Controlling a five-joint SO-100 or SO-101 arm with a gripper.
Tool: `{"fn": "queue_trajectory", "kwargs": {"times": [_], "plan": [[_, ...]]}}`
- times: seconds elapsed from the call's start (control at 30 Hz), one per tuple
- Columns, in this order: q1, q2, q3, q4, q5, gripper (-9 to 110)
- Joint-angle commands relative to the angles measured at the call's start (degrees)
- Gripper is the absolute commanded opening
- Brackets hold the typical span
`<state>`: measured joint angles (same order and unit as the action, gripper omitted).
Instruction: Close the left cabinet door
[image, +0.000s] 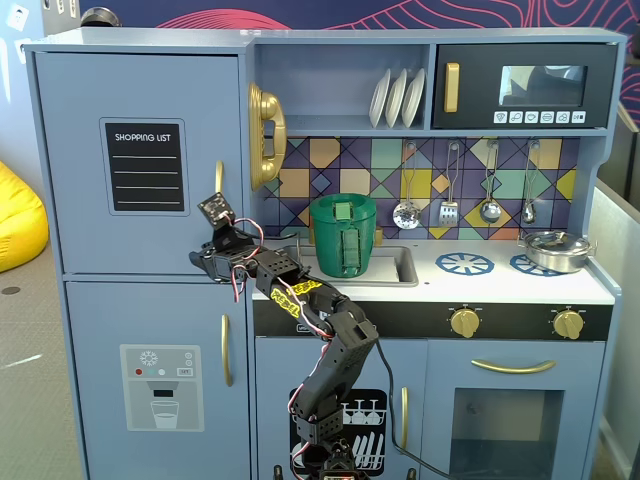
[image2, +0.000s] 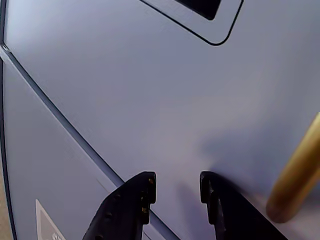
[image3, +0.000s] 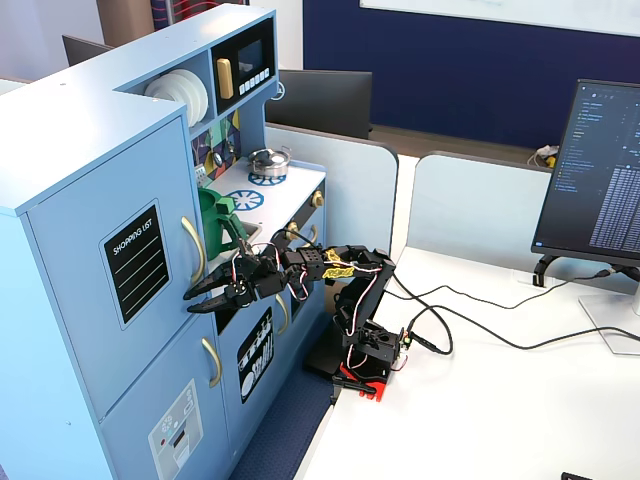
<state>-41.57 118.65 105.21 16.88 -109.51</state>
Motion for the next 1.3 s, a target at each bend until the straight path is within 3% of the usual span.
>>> {"fn": "queue_trajectory", "kwargs": {"times": [0.0,0.13,0.27,0.73,1.1,1.27], "plan": [[-1.49,7.03,-2.99,9.40,0.88,2],[-5.01,14.41,-0.26,23.91,0.18,2],[-0.88,21.45,8.00,29.53,-2.11,2],[37.35,48.25,49.31,39.46,6.68,8],[43.77,61.61,62.14,59.85,16.79,8],[44.21,63.37,65.30,65.57,16.44,8]]}}
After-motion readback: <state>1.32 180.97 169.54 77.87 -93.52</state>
